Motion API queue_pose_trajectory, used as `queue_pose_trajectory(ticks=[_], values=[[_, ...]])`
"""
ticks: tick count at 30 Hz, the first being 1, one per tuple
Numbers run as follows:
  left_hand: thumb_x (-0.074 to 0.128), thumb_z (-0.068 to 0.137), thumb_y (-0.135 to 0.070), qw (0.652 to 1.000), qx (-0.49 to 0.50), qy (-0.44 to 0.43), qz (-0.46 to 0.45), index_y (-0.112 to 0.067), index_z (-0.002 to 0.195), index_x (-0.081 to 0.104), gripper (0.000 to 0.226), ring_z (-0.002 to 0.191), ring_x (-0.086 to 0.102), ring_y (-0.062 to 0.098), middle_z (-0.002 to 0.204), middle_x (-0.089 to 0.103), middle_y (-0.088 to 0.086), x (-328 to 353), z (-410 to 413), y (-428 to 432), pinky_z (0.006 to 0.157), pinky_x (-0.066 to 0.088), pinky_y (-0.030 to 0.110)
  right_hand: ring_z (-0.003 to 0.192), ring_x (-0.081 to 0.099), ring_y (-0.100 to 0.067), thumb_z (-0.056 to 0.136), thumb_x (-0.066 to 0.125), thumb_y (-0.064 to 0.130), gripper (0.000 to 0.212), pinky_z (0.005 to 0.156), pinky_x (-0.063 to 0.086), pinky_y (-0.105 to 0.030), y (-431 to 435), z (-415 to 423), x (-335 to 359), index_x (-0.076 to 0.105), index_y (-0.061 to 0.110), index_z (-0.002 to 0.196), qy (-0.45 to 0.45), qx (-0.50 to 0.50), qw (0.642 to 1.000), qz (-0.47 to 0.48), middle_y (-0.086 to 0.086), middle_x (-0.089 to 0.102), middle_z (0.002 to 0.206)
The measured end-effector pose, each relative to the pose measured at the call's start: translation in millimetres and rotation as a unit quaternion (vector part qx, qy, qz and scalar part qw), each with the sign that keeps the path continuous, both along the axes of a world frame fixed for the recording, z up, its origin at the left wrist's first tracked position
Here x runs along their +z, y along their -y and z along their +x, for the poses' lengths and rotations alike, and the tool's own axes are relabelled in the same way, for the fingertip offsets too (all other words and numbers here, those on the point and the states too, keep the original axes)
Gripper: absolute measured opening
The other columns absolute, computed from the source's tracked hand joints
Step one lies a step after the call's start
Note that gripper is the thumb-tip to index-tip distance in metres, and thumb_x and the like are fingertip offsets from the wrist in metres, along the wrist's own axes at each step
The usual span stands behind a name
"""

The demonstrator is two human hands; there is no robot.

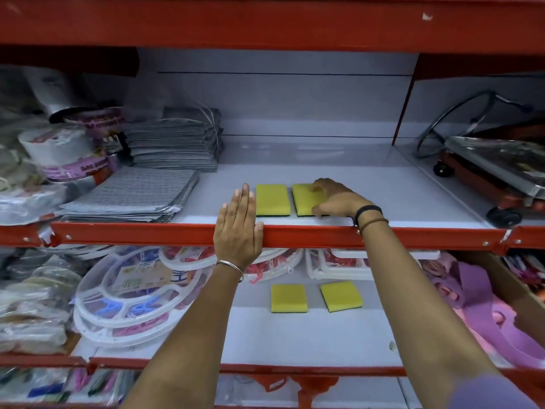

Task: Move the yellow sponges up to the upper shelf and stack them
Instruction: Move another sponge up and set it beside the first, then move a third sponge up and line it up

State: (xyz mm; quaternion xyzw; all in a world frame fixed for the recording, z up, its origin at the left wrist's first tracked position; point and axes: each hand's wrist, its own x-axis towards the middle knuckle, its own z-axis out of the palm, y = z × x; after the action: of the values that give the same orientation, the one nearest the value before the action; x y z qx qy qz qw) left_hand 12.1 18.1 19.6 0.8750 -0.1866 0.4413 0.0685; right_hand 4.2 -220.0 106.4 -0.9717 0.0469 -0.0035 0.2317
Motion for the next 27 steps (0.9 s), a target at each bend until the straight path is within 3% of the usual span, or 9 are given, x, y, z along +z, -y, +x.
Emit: queue_pose_trajectory(ticks=[3, 6, 8, 10, 13, 16, 21, 24, 27], values=[[0.027, 0.092, -0.031, 1.000, 0.001, 0.006, 0.003, -0.004, 0.141, 0.038, 0.057, 0.139, 0.029, 0.021, 0.147, 0.043, 0.012, -1.0, 0.5, 0.6, 0.114, 0.021, 0.038, 0.122, 0.048, -0.026, 0.072, 0.069, 0.023, 0.058, 0.103, 0.040, -0.038, -7.6, -26.4, 2.4, 0.050, 0.018, 0.126, 0.162, 0.010, 0.987, 0.004, -0.006, 0.048, 0.135], [0.026, 0.092, -0.030, 1.000, 0.005, 0.011, 0.003, -0.004, 0.140, 0.041, 0.057, 0.138, 0.032, 0.021, 0.146, 0.044, 0.013, -2.4, -0.6, 1.2, 0.113, 0.022, 0.038, 0.100, 0.060, -0.015, 0.070, 0.065, 0.022, 0.044, 0.086, 0.047, -0.029, -27.3, -73.3, -2.3, 0.057, 0.017, 0.113, 0.308, 0.057, 0.946, 0.084, 0.000, 0.058, 0.115], [0.025, 0.093, -0.030, 1.000, 0.002, 0.011, -0.005, -0.004, 0.141, 0.040, 0.057, 0.138, 0.036, 0.022, 0.146, 0.044, 0.013, -3.3, -1.1, 2.8, 0.113, 0.022, 0.038, 0.085, 0.062, -0.009, 0.070, 0.063, 0.021, 0.032, 0.074, 0.047, -0.021, -40.1, -104.5, -18.2, 0.060, 0.019, 0.102, 0.343, 0.090, 0.927, 0.119, 0.007, 0.061, 0.099], [0.025, 0.093, -0.030, 1.000, 0.005, 0.011, -0.009, -0.004, 0.141, 0.039, 0.057, 0.138, 0.038, 0.023, 0.147, 0.043, 0.012, -2.9, -1.2, 2.8, 0.114, 0.022, 0.038, 0.074, 0.063, -0.011, 0.070, 0.061, 0.020, 0.022, 0.067, 0.049, -0.021, -50.1, -126.4, -44.3, 0.062, 0.018, 0.092, 0.344, 0.099, 0.921, 0.153, 0.007, 0.064, 0.088], [0.023, 0.095, -0.031, 1.000, 0.008, 0.011, -0.012, -0.004, 0.142, 0.038, 0.056, 0.138, 0.037, 0.023, 0.148, 0.042, 0.012, -3.6, -1.1, 3.2, 0.114, 0.020, 0.037, 0.067, 0.061, -0.012, 0.071, 0.058, 0.028, 0.018, 0.056, 0.048, -0.025, -49.5, -140.5, -99.6, 0.064, 0.018, 0.084, 0.301, 0.037, 0.940, 0.154, 0.007, 0.067, 0.077], [0.022, 0.095, -0.031, 1.000, 0.006, 0.016, -0.016, -0.005, 0.143, 0.037, 0.057, 0.139, 0.035, 0.022, 0.149, 0.041, 0.012, -6.6, 0.7, 4.3, 0.115, 0.019, 0.037, 0.071, 0.063, -0.012, 0.074, 0.062, 0.034, 0.018, 0.060, 0.048, -0.023, -32.4, -133.2, -161.9, 0.065, 0.021, 0.086, 0.188, -0.095, 0.971, 0.115, 0.011, 0.066, 0.076], [0.022, 0.094, -0.031, 0.998, 0.010, 0.056, -0.020, -0.005, 0.143, 0.036, 0.057, 0.139, 0.035, 0.023, 0.147, 0.042, 0.012, -10.6, 7.6, 4.7, 0.116, 0.019, 0.036, 0.105, 0.059, -0.027, 0.082, 0.062, 0.038, 0.041, 0.078, 0.048, -0.033, 0.2, -108.9, -240.2, 0.060, 0.013, 0.115, 0.040, -0.227, 0.972, 0.055, -0.006, 0.064, 0.115], [0.019, 0.095, -0.032, 0.996, 0.019, 0.083, -0.020, -0.005, 0.143, 0.035, 0.058, 0.140, 0.032, 0.022, 0.147, 0.043, 0.012, -13.8, 11.3, 5.5, 0.118, 0.015, 0.034, 0.128, 0.043, -0.032, 0.084, 0.057, 0.042, 0.063, 0.096, 0.044, -0.043, 12.8, -96.5, -268.2, 0.041, 0.016, 0.139, -0.048, -0.200, 0.978, -0.038, -0.013, 0.043, 0.142], [0.014, 0.096, -0.033, 0.994, 0.023, 0.104, -0.019, -0.005, 0.143, 0.036, 0.059, 0.140, 0.031, 0.022, 0.145, 0.045, 0.013, -16.3, 15.1, 5.9, 0.118, 0.015, 0.033, 0.144, 0.020, -0.030, 0.085, 0.054, 0.053, 0.076, 0.105, 0.039, -0.047, 19.3, -90.3, -287.0, 0.023, 0.024, 0.148, -0.139, -0.145, 0.977, -0.074, -0.007, 0.015, 0.159]])
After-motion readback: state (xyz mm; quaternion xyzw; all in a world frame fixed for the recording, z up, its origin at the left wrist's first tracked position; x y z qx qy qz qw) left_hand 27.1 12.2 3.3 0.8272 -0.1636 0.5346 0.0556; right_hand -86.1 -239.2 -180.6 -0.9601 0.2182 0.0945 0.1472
